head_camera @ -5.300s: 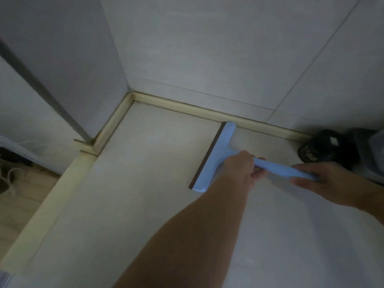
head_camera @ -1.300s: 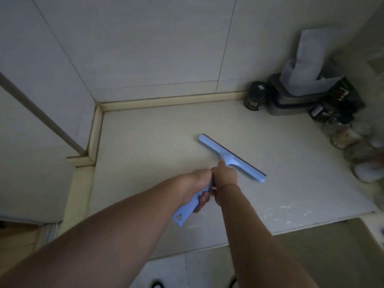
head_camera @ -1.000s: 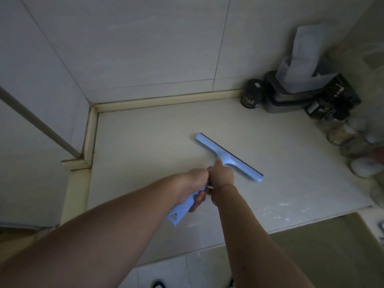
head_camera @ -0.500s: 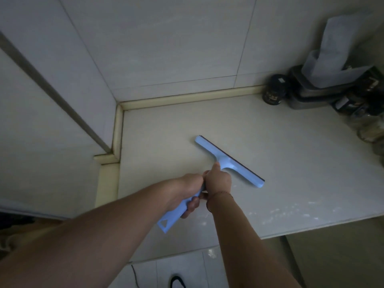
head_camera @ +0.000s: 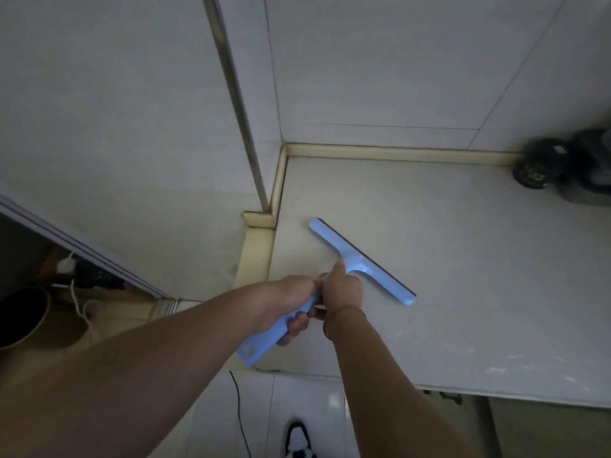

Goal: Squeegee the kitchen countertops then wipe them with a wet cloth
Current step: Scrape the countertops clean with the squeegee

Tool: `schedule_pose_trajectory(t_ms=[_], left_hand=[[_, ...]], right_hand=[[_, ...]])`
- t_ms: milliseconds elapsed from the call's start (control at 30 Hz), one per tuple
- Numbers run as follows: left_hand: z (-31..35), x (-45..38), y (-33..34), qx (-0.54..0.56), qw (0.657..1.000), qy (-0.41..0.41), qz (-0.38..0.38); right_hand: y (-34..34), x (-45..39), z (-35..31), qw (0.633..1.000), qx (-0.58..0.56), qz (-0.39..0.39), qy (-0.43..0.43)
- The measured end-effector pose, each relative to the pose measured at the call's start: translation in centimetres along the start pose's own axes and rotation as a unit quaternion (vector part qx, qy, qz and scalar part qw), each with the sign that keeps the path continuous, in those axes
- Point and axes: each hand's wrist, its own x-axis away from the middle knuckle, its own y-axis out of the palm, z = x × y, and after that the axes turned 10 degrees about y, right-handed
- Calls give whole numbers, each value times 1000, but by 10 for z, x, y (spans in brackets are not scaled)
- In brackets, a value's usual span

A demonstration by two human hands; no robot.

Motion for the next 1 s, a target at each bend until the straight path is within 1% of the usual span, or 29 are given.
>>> schedule_pose_trajectory(t_ms=[100,267,333,433,533,667,767,867,1000], left_hand=[[-13,3,4,49,999,5,3],[-38,7,22,133,991,7,30],[-48,6,29,175,984,22,25],[-63,9,36,226,973,51,18],[-78,18,35,243,965,90,35],[-93,31,36,198,971,124,43],[-94,35,39,194,970,133,61],[-97,38,47,179,970,156,60],[-108,41,65,213,960,176,55]], right_hand=[[-3,4,8,1000,26,-11,-7],[-18,7,20,995,86,-59,-2],[-28,5,22,991,113,-76,-10],[-37,1,24,986,145,-81,-30],[-39,1,22,984,157,-84,-29],[-40,7,23,982,169,-83,-26],[-39,10,23,983,160,-75,-38],[-40,11,24,982,166,-74,-44],[-46,14,29,977,193,-74,-61]])
